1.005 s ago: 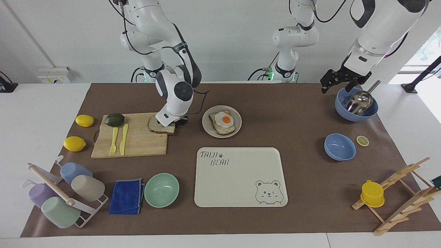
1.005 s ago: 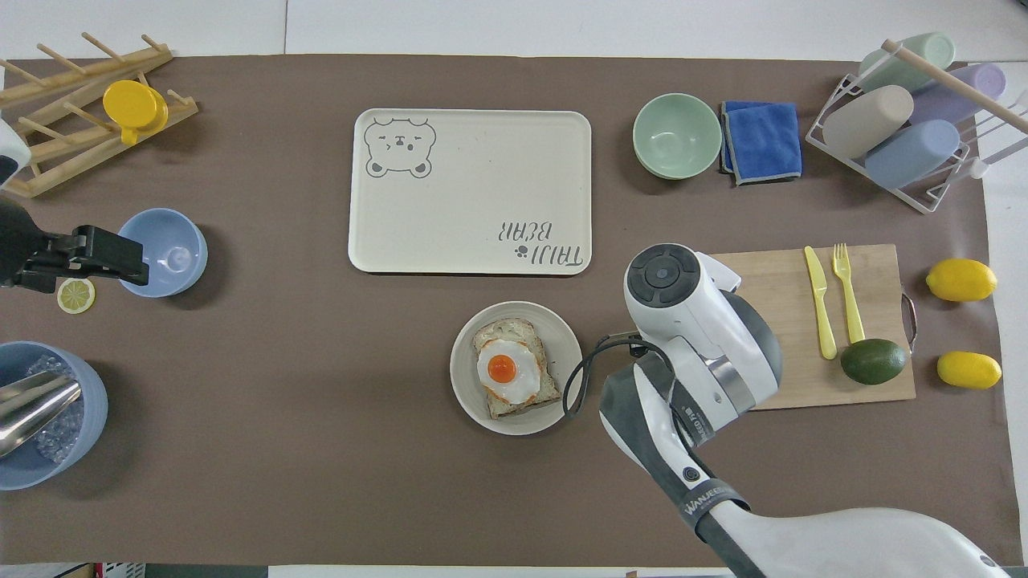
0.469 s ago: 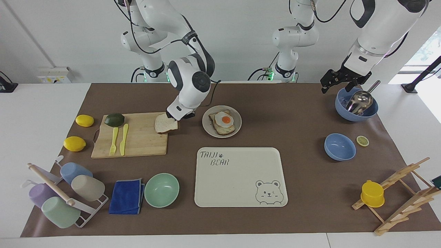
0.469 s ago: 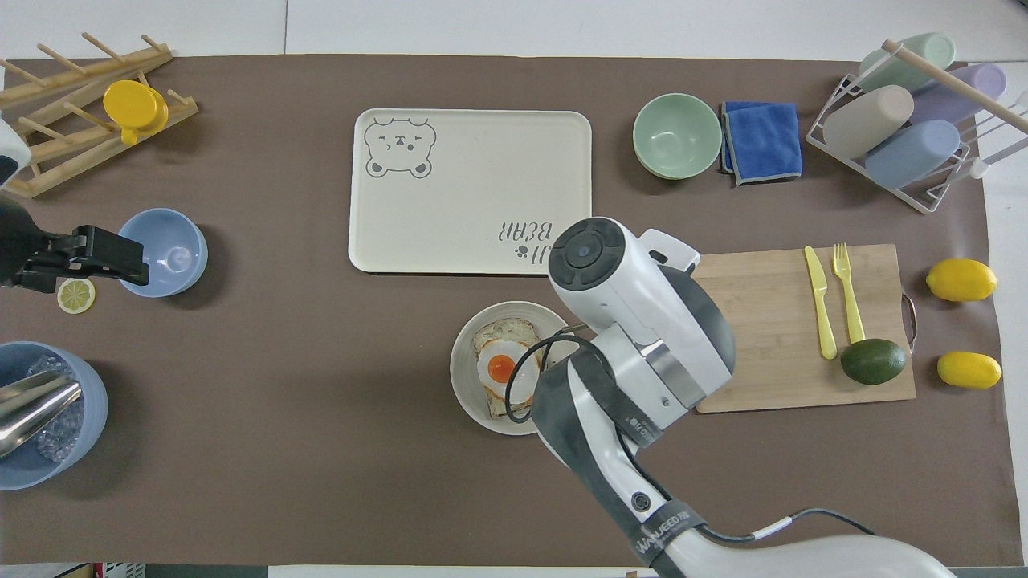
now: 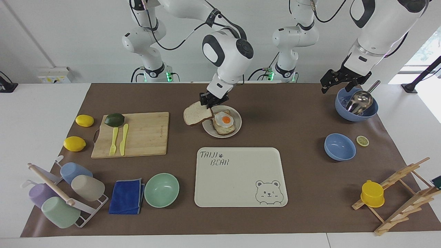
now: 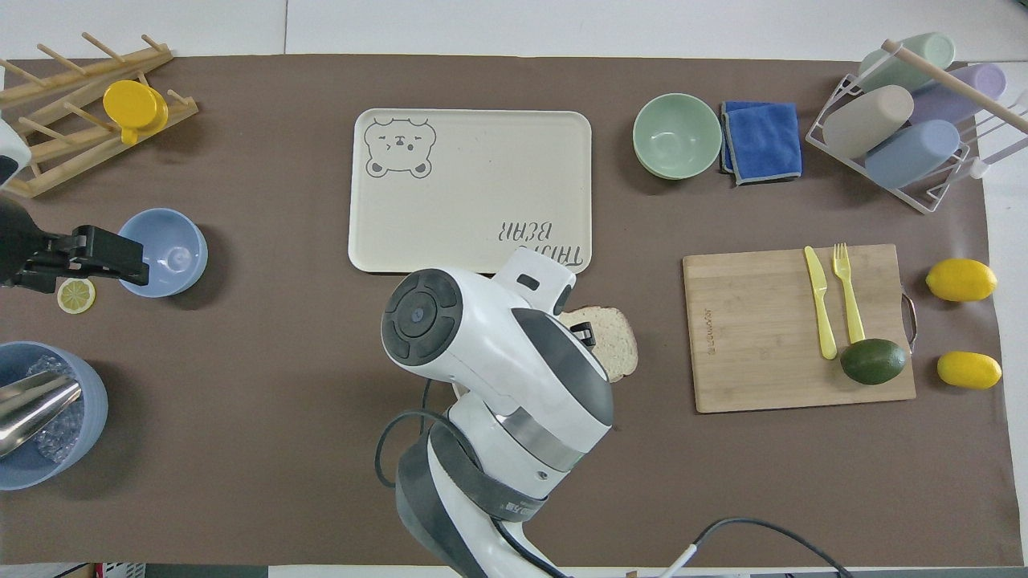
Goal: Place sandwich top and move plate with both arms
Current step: 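Grasp the bread slice and lift it toward the plate, then lower the bread slice onto the egg toast with the right gripper, then release the bread and withdraw the right gripper while the left gripper reaches forward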
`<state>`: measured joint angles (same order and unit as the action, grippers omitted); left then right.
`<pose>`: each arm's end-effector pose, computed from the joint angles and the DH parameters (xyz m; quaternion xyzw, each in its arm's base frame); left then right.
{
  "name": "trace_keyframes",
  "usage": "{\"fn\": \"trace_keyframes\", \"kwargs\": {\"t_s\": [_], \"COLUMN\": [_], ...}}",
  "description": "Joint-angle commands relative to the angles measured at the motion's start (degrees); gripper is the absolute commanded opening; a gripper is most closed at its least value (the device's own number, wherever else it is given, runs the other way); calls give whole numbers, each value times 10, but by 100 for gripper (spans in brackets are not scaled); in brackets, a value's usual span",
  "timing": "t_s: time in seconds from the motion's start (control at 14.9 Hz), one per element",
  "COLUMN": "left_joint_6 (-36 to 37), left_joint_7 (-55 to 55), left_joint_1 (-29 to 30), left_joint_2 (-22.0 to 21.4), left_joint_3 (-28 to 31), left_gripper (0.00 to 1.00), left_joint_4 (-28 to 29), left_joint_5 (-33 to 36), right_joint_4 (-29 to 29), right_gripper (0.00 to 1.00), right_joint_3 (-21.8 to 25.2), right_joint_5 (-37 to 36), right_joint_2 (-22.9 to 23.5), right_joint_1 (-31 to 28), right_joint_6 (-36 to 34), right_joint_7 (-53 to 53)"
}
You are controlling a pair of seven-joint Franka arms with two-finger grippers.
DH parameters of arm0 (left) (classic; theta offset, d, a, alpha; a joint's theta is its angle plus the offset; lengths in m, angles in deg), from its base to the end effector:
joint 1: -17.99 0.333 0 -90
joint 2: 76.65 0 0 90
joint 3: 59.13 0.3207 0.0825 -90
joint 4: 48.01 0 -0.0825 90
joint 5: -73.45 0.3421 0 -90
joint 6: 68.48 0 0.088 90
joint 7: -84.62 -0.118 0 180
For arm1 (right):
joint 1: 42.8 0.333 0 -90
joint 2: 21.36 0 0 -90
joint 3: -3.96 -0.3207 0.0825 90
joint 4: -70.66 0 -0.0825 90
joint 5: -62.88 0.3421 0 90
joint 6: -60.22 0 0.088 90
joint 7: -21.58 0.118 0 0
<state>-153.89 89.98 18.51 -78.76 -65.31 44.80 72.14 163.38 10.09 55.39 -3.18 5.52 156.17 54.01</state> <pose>0.4877 -0.0523 0.6091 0.9989 -0.0029 -0.0469 0.0050 0.4366 0.3853 0.4325 0.9834 0.0996 -0.0539 0.1421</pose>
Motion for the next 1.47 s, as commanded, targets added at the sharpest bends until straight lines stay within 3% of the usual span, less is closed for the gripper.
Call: {"fn": "trace_keyframes", "kwargs": {"t_s": [0.0,0.2,0.54,0.6,0.74,0.8,0.87,1.14,1.41], "left_joint_6": [1,1,1,1,1,1,2,-5,-5], "left_joint_7": [-3,-3,-3,-3,-3,-3,-2,-2,0], "left_joint_1": [6,6,6,6,6,6,6,-1,-1], "left_joint_2": [-7,-7,-7,-7,-7,-7,-7,-6,-7], "left_joint_3": [-4,-4,-4,-4,-4,-4,-4,-4,-4], "left_gripper": [100,100,100,100,100,100,100,100,100], "left_joint_4": [3,3,3,3,3,3,3,3,4], "left_joint_5": [10,10,10,10,10,10,10,10,10], "right_joint_4": [-13,0,20,19,17,13,11,11,11], "right_gripper": [0,0,0,7,54,88,100,100,100], "right_joint_3": [-19,-20,-22,-23,-23,-23,-23,-22,-23], "right_joint_5": [28,27,29,30,41,43,43,42,45], "right_joint_2": [32,55,51,52,53,52,51,3,-67], "right_joint_1": [11,31,36,34,34,37,36,-7,-119], "right_joint_6": [55,96,132,137,147,146,146,128,61], "right_joint_7": [47,79,94,95,103,106,107,96,-1]}}
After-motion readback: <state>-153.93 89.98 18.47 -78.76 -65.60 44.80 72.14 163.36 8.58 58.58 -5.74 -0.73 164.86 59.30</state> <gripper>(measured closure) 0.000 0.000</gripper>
